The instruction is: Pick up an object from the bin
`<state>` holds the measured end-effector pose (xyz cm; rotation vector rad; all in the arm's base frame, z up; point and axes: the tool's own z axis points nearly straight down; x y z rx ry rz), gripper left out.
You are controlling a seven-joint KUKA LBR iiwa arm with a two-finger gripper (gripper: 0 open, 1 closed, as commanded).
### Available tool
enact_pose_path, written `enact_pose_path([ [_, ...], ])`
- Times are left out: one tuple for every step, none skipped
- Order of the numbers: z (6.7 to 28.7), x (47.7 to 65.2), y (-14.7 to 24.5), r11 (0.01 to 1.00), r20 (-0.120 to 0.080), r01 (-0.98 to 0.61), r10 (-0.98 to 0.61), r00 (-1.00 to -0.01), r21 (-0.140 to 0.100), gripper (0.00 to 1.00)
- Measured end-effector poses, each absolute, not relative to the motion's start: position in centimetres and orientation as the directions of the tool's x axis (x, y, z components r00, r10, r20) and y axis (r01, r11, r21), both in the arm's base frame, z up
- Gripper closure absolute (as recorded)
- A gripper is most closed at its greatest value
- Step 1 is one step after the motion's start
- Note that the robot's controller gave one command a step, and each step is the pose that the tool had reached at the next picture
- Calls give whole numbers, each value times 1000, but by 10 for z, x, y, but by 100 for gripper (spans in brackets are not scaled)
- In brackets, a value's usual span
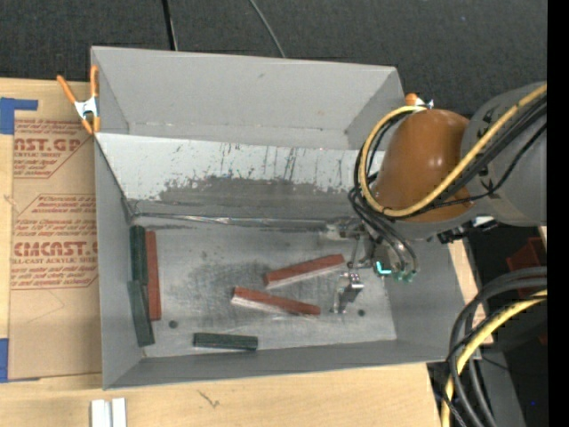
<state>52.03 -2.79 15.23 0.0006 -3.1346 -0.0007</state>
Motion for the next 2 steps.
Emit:
enact_pose_path([
  [156, 522, -28, 1000, -1, -1, -1, -1000, 0, 0],
  [73, 551, -26, 1000, 6, 5, 5, -1000, 0, 100],
])
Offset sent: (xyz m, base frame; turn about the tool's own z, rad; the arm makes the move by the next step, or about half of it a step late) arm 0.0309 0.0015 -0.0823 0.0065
